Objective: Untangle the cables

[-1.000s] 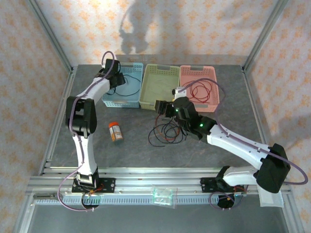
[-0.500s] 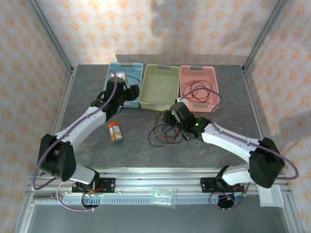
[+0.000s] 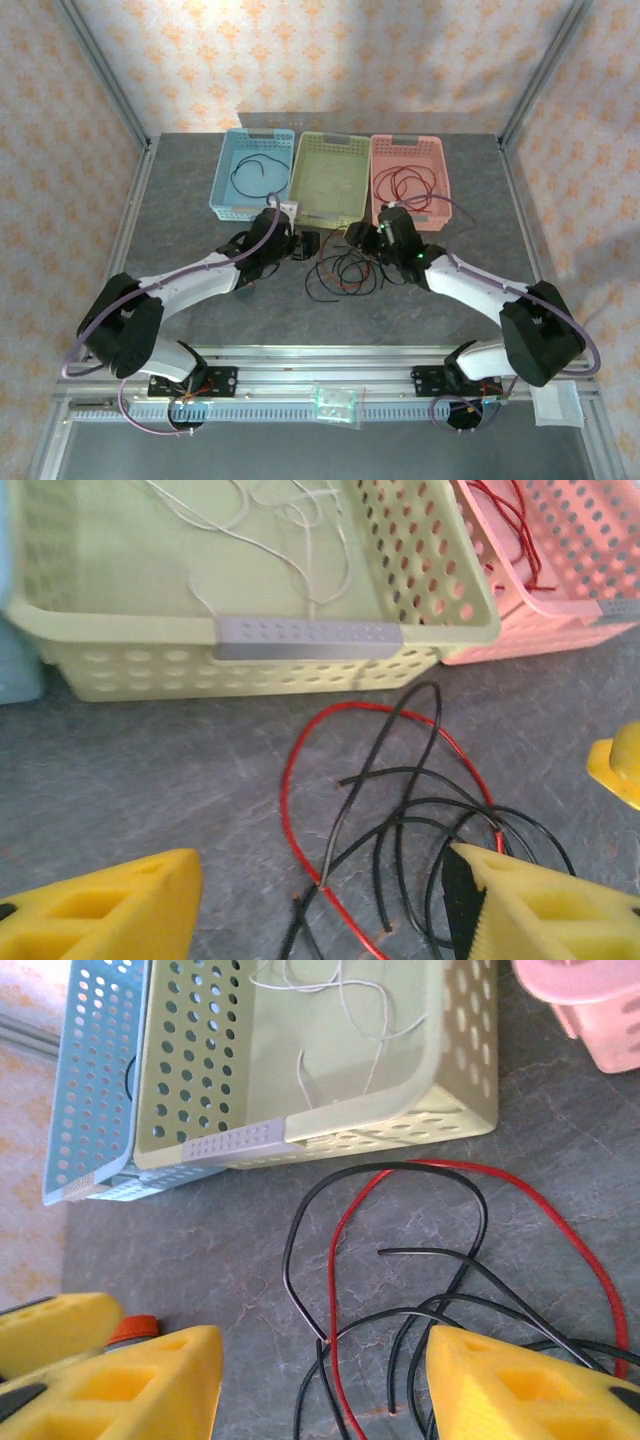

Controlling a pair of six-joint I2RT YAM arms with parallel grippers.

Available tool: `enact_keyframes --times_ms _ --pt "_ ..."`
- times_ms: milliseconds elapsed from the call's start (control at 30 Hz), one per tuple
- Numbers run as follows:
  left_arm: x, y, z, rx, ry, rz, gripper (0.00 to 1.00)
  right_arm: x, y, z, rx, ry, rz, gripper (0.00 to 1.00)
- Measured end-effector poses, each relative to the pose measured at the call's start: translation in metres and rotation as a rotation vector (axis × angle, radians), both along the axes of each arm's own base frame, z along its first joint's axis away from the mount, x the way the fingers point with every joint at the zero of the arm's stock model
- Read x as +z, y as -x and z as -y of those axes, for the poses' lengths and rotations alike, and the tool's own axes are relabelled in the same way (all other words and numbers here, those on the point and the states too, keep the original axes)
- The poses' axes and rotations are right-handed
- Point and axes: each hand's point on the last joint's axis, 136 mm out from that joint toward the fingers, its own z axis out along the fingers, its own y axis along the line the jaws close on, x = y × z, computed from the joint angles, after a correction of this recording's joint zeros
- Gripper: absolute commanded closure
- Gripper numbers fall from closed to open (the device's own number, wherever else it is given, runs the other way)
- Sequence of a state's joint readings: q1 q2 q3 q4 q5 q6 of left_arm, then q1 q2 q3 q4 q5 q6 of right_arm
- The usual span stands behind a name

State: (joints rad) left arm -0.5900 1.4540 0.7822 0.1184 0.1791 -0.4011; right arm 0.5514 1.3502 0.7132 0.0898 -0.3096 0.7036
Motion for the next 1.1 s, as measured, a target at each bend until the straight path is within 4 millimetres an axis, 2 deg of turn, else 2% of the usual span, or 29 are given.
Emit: enact_keyframes --times_ms 100,200,300,433,633,933,1100 --pt "-0.02 0.0 0.006 -0.022 -0.007 -0.042 0.33 0.002 -0.001 0.007 0.003 -0.04 -0.005 0.43" --pt "-0.043 0.003 0.011 -0.046 -0.024 -0.096 0.33 0.014 -0.002 0.008 0.029 -0.079 0.015 0.41" --pt "-0.056 0.004 0.017 -0.069 -0.036 -0.128 0.34 0.028 0.0 0.006 0.066 -0.114 0.048 0.41" --pt "-0.056 -0.002 0.027 -0.089 -0.036 -0.125 0.38 0.04 0.002 0.004 0.101 -0.141 0.077 0.41" --pt "-0.057 -0.014 0.035 -0.099 -0.052 -0.112 0.42 0.043 0.004 0.002 0.128 -0.142 0.088 0.41" --pt "-0.059 -0.036 0.049 -0.116 -0.077 -0.093 0.58 0.042 0.005 0.003 0.137 -0.128 0.094 0.41" --pt "-0.065 -0.04 0.049 -0.113 -0.102 -0.099 0.65 0.044 0.007 0.004 0.14 -0.124 0.1 0.41"
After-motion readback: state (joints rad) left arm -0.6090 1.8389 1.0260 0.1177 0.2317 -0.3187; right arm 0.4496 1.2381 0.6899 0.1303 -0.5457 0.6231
